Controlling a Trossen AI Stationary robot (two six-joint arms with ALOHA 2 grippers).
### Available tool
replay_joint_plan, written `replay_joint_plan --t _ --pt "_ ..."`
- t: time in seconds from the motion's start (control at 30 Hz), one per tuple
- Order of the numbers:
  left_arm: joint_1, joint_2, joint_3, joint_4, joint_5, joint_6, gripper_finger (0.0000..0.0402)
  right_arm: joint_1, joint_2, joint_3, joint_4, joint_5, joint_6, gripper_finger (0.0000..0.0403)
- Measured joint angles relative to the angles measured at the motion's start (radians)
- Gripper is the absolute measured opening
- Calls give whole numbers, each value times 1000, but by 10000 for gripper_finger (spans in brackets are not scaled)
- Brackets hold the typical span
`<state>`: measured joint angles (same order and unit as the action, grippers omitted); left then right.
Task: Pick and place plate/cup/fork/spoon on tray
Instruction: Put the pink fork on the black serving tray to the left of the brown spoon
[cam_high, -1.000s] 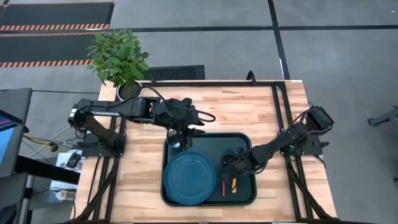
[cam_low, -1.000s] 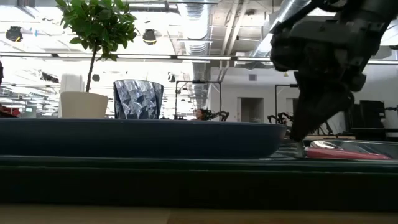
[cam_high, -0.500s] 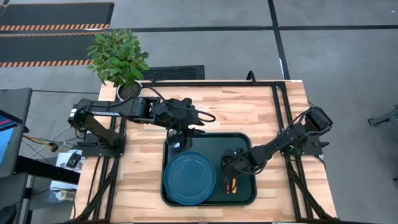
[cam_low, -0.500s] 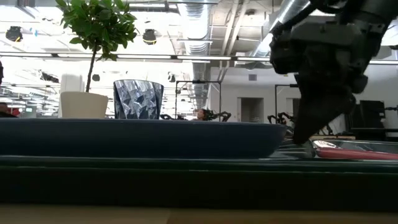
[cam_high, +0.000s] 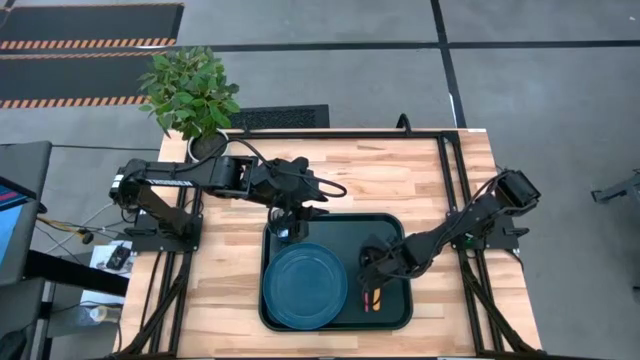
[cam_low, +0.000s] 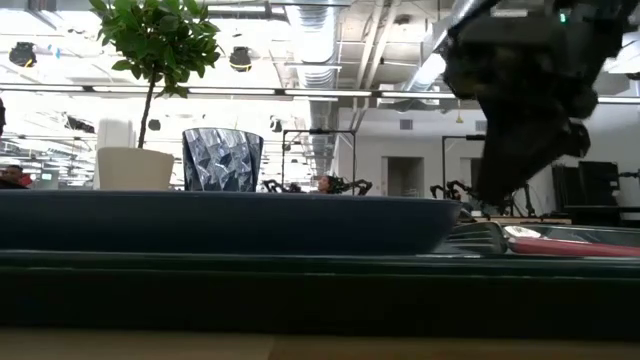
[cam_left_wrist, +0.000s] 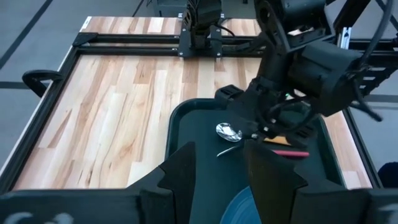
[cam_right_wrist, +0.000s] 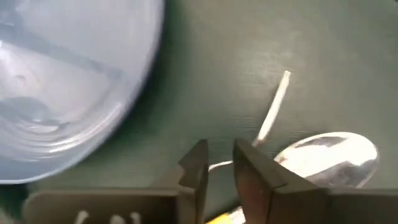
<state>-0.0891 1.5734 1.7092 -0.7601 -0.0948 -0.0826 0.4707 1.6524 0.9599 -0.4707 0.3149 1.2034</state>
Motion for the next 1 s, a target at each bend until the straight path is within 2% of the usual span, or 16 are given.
replay_joint_plan --t 0.13,0.3,0.7,1.0 --pt "0 0 0 -13 0 0 122 -2 3 66 -113 1 1 119" --pt "0 0 0 -16 0 0 122 -23 18 104 -263 2 1 127" --pt "0 0 0 -38 0 0 122 -48 24 103 -261 2 -28 128" --pt "0 0 0 -37 0 -1 122 -48 106 103 -236 2 -49 128"
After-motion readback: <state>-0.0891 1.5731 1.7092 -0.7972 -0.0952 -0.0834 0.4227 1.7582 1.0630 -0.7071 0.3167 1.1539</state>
